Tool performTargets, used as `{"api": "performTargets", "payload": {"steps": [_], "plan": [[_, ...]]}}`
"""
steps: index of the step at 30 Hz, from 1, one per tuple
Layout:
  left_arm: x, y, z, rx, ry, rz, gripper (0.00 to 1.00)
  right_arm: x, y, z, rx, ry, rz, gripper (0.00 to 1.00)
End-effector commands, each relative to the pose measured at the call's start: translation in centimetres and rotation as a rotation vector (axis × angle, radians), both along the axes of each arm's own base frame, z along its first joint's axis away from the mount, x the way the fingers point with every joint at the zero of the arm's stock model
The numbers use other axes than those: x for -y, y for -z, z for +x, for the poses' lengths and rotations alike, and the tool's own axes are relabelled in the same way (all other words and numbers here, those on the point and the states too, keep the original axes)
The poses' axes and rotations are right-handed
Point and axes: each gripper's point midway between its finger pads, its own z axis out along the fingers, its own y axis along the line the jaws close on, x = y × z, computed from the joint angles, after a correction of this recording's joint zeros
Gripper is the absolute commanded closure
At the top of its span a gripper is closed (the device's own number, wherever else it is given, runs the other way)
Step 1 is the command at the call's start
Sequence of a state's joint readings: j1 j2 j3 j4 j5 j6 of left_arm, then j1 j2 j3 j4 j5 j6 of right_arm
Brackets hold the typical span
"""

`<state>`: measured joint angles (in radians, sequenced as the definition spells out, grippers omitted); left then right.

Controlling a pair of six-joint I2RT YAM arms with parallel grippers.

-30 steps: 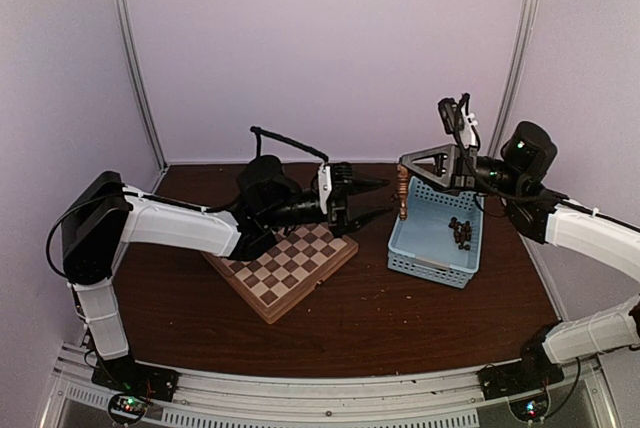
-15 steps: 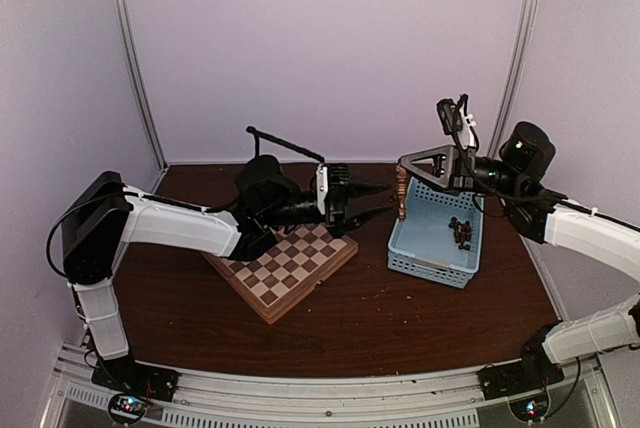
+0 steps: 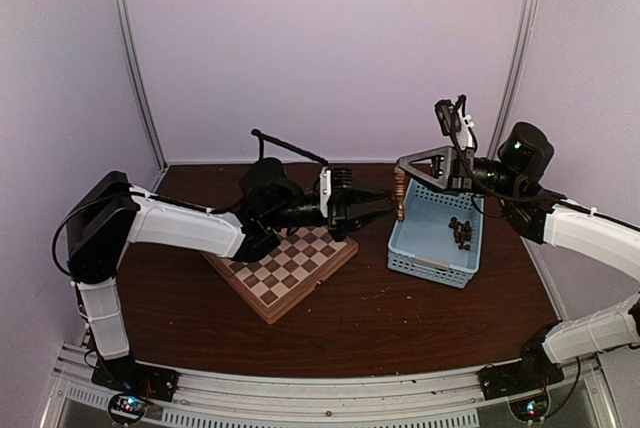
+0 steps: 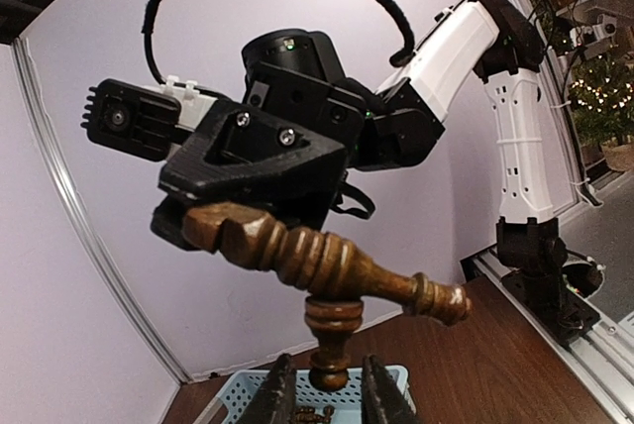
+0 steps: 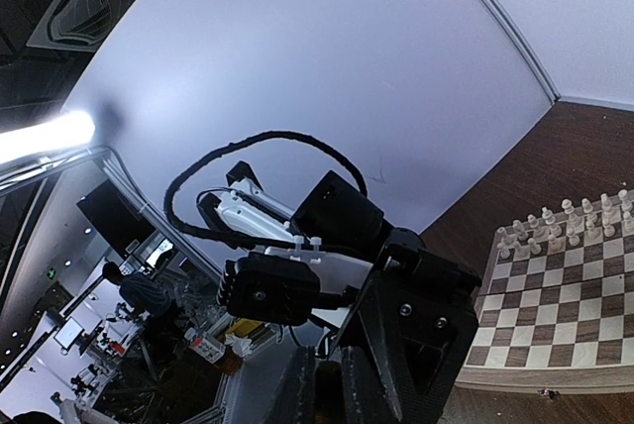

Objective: Set up the chess pieces on the board
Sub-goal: Pick up the chess piece from the storage box.

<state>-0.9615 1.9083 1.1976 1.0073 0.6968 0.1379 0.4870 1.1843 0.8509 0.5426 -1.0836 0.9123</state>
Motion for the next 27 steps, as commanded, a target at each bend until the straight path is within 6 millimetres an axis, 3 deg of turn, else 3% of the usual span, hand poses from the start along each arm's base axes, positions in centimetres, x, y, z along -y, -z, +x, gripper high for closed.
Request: {"api": "performTargets", "payload": {"steps": [1, 5, 10, 14, 22, 27], "plan": [[-0.1, -1.3, -0.4, 0.038, 0.018, -0.048, 0.78, -0.1, -1.2, -0.1, 0.044, 0.006, 0.018, 1.0], [-0.3, -1.3, -0.3, 0.042, 0.002, -0.051, 0.81, -0.1, -1.0, -0.1, 0.048, 0.012, 0.007, 1.0], [-0.6, -1.2, -0.1, 0.036, -0.025, -0.041, 0.99, 0.0, -0.7, -0.1, 0.059, 0.026, -0.039, 1.0], [-0.9, -0.4, 0.0, 0.03, -0.052, -0.009, 1.0, 0.5, -0.5, -0.1, 0.087, 0.065, -0.098, 1.0], [-3.3, 4.5, 2.0, -0.075, -0.262, 0.176, 1.0, 2.0, 0.7, 1.0, 0.124, 0.189, -0.226, 1.0], [-6.7, 9.3, 4.1, -0.268, -0.48, 0.562, 1.0, 3.8, 3.0, 3.6, 0.174, 0.377, -0.369, 1.0]]}}
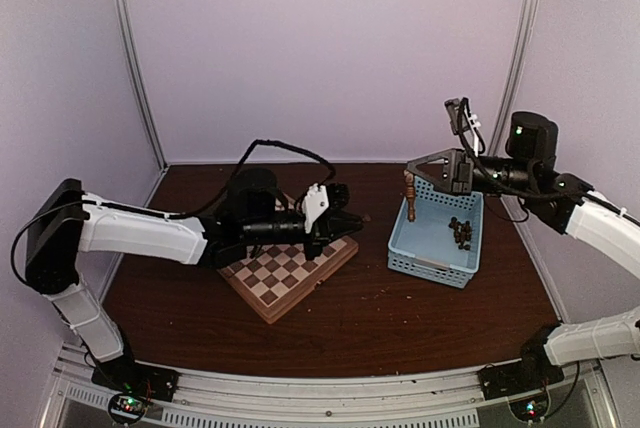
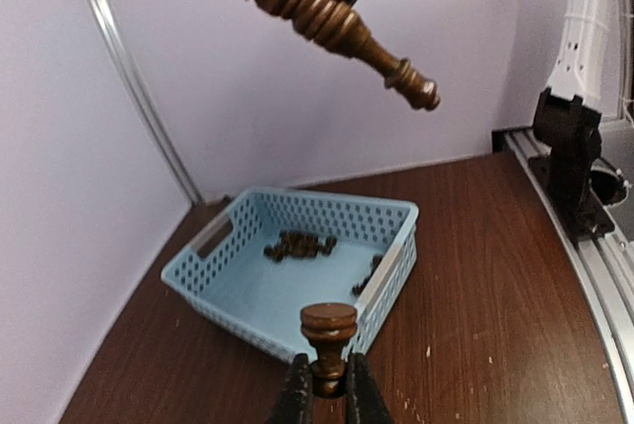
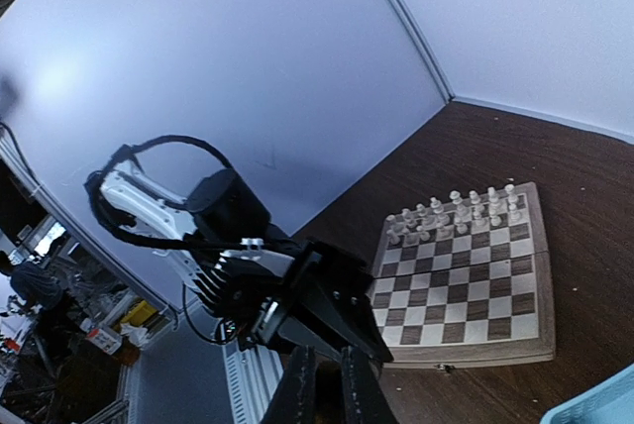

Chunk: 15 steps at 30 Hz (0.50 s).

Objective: Set up the chess pieces on the board
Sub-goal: Pick up the chess piece from the storage box, then place the chess piece on the chessboard.

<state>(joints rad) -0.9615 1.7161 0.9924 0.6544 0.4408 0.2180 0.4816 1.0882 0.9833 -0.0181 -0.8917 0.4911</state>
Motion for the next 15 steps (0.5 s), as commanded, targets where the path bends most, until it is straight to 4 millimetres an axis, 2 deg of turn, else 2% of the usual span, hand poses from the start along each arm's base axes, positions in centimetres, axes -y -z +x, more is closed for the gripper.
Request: {"api": "performTargets", "payload": {"steps": [1, 3, 4, 5, 8, 11, 15], "plan": [[-4.4, 3.8, 2.5, -0.17, -0.276, 0.379, 1.0, 2.2, 2.0, 2.6, 0.078, 0.199, -0.145, 1.0], [-7.3, 5.9, 2.9, -0.231, -0.379, 0.571, 1.0, 3.2, 2.7, 4.0, 0.103, 0.292, -0.174, 1.0], [-9.0, 7.3, 2.2, -0.262, -0.39, 0.691, 1.0, 3.5, 3.1, 4.6, 0.111, 0.326, -0.187, 1.0], [-9.9, 7.5, 2.2, -0.258, -0.41, 0.748, 1.0, 3.8, 3.5, 5.3, 0.118, 0.36, -0.198, 1.0], [-14.8, 10.1, 0.7, -0.308, -0.458, 1.027, 1.0, 4.4, 4.5, 6.7, 0.139, 0.426, -0.228, 1.0], [-18.2, 10.7, 0.3, -0.31, -0.515, 1.218, 1.0, 4.8, 5.3, 7.7, 0.159, 0.47, -0.251, 1.0], [-20.8, 11.4, -0.2, -0.315, -0.512, 1.448, 1.0, 5.4, 6.5, 8.3, 0.159, 0.508, -0.286, 1.0]]}}
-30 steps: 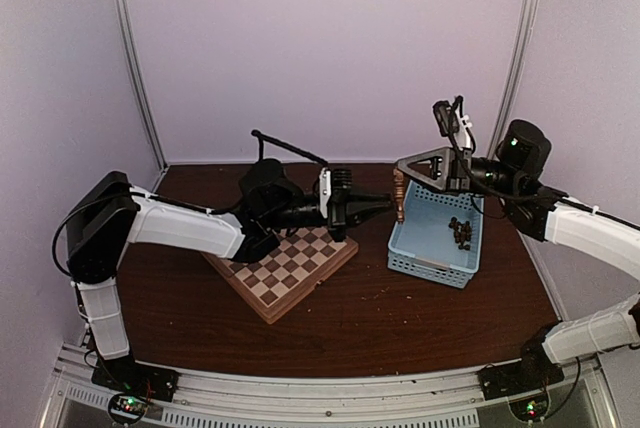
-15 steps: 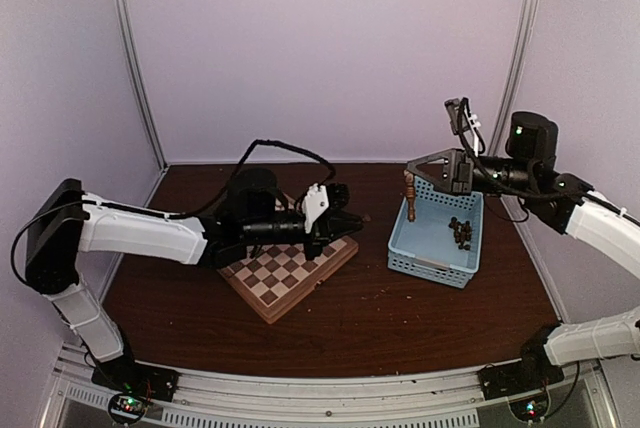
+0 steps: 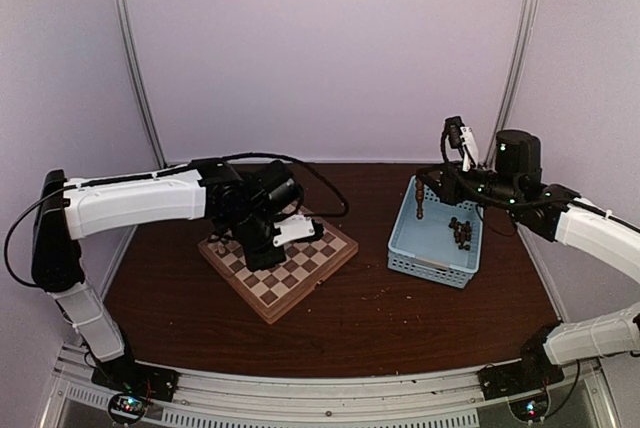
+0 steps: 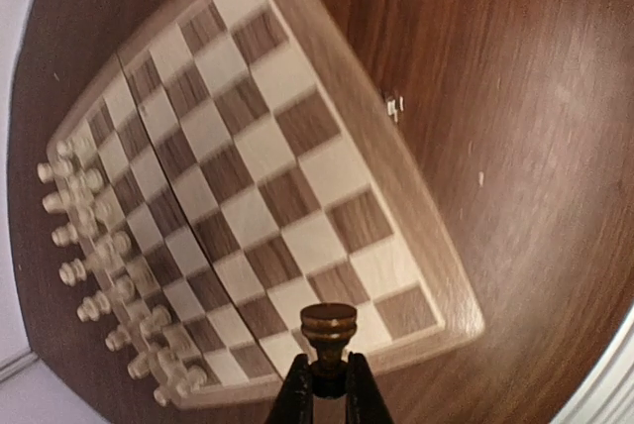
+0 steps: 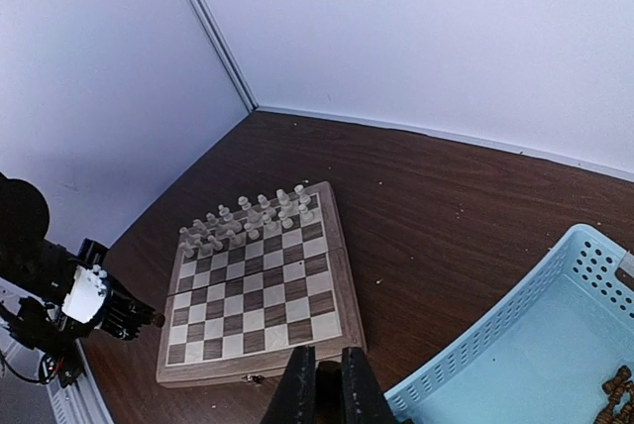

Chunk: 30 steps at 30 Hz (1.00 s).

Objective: Set up the chess pieces on the board
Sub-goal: Place the chess piece on the chessboard.

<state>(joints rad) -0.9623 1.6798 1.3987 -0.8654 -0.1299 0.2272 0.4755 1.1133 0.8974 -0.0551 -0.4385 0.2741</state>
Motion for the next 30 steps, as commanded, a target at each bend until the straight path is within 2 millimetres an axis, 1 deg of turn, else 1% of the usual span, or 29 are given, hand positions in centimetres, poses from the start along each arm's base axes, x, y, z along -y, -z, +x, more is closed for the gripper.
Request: {"api": "performTargets", "payload": {"steps": [1, 4, 6, 9, 11, 12, 14, 15, 21, 25, 30], "plan": [[-6.9, 1.7, -1.8, -0.113, -0.007, 0.429, 1.0, 1.3, -0.3, 1.5, 0.085, 0.092, -0.033, 1.0], [-7.8, 2.6, -1.5, -0.156, -0.004, 0.561, 1.0, 1.5, -0.1, 1.4, 0.088, 0.096, -0.04, 1.0], [-7.8, 3.3, -1.5, -0.184, 0.015, 0.606, 1.0, 1.7, 0.1, 1.2, 0.087, 0.101, -0.043, 1.0], [-7.2, 4.5, -1.0, -0.206, 0.025, 0.629, 1.0, 2.3, 0.2, 0.8, 0.094, 0.116, -0.048, 1.0], [-6.8, 4.7, -0.4, -0.213, 0.012, 0.628, 1.0, 2.6, 0.0, 0.5, 0.103, 0.126, -0.048, 1.0], [-6.7, 4.9, -0.3, -0.221, 0.009, 0.634, 1.0, 2.8, -0.1, 0.4, 0.11, 0.135, -0.05, 1.0], [-6.8, 5.1, -0.3, -0.258, 0.005, 0.659, 1.0, 3.3, 0.3, 0.1, 0.097, 0.146, -0.066, 1.0], [-7.2, 5.4, -0.5, -0.288, 0.005, 0.694, 1.0, 3.4, 0.2, 0.0, 0.098, 0.151, -0.07, 1.0], [-8.1, 6.1, -1.5, -0.38, -0.009, 0.78, 1.0, 3.8, 0.4, -0.1, 0.093, 0.163, -0.074, 1.0], [-8.8, 6.0, -1.5, -0.387, -0.027, 0.833, 1.0, 3.8, 0.4, -0.2, 0.092, 0.163, -0.07, 1.0], [-8.1, 6.2, -1.4, -0.402, -0.027, 0.81, 1.0, 3.7, 0.6, -0.1, 0.086, 0.159, -0.067, 1.0]]}}
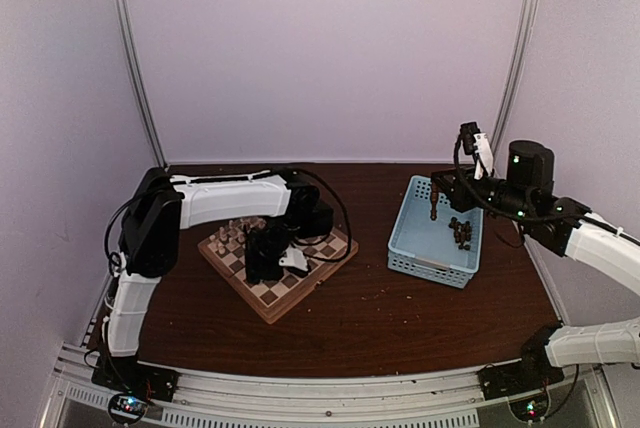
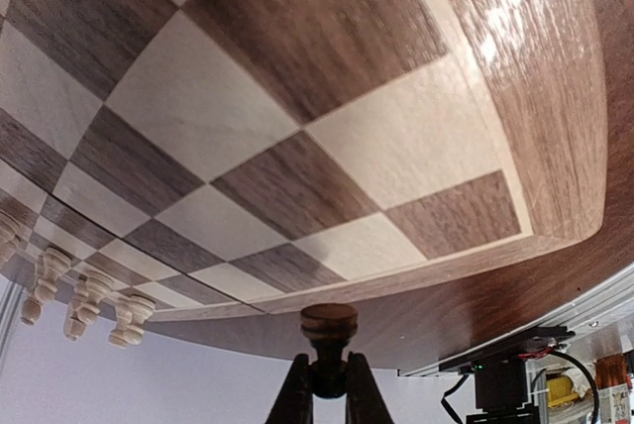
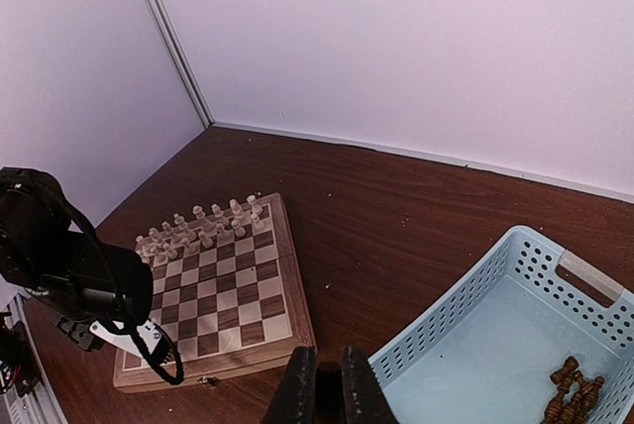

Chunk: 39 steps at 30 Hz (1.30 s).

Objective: Set up the chess pieces on the board
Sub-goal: Place the chess piece on the chessboard.

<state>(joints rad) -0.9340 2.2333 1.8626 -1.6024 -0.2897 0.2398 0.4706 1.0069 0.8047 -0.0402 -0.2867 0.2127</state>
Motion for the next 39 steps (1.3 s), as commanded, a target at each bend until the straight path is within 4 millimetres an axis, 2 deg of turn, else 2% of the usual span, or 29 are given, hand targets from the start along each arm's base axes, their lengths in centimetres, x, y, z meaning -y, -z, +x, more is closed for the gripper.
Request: {"api": "performTargets", "payload": {"steps": [1, 14, 18, 20, 22, 29, 31, 32, 33, 37, 39], "plan": [[-0.5, -1.1, -0.8, -0.049, -0.025, 0.038, 0.99, 0.6, 0.1, 0.1, 0.003, 0.024, -0.002, 1.0], [-0.4, -0.4, -1.1, -0.077, -0.047, 0.052, 0.86, 0.6, 0.1, 0.3, -0.002, 0.028, -0.005, 1.0], [-0.1, -0.5, -0.9, -0.065, -0.052, 0.036, 0.67, 0.5, 0.1, 0.3, -0.004, 0.027, -0.003, 1.0], [0.4, -0.8, -0.5, -0.041, -0.055, 0.009, 0.47, 0.5, 0.1, 0.3, -0.005, 0.025, -0.001, 1.0], [1.1, -1.3, -0.2, -0.017, -0.057, -0.035, 0.44, 0.4, 0.0, 0.3, -0.006, 0.022, -0.001, 1.0], [4.2, -4.9, 1.2, 0.112, -0.069, -0.294, 0.41, 0.4, 0.0, 0.3, -0.007, 0.02, -0.002, 1.0], [4.9, -6.3, 1.4, 0.162, -0.077, -0.393, 0.29, 0.4, 0.0, 0.3, -0.006, 0.022, -0.003, 1.0], [5.2, -6.8, 1.5, 0.192, -0.085, -0.437, 0.12, 0.4, 0.0, 0.4, -0.007, 0.023, -0.004, 1.0], [5.7, -7.7, 2.0, 0.237, -0.093, -0.501, 0.04, 0.4, 0.1, 0.4, -0.008, 0.022, -0.004, 1.0], [5.4, -10.5, 3.2, 0.417, -0.179, -0.688, 0.02, 0.3, 0.5, 0.6, -0.014, 0.024, -0.007, 1.0], [4.3, -11.8, 4.2, 0.53, -0.285, -0.774, 0.02, 0.3, 0.8, 0.8, -0.017, 0.026, -0.01, 1.0]]}}
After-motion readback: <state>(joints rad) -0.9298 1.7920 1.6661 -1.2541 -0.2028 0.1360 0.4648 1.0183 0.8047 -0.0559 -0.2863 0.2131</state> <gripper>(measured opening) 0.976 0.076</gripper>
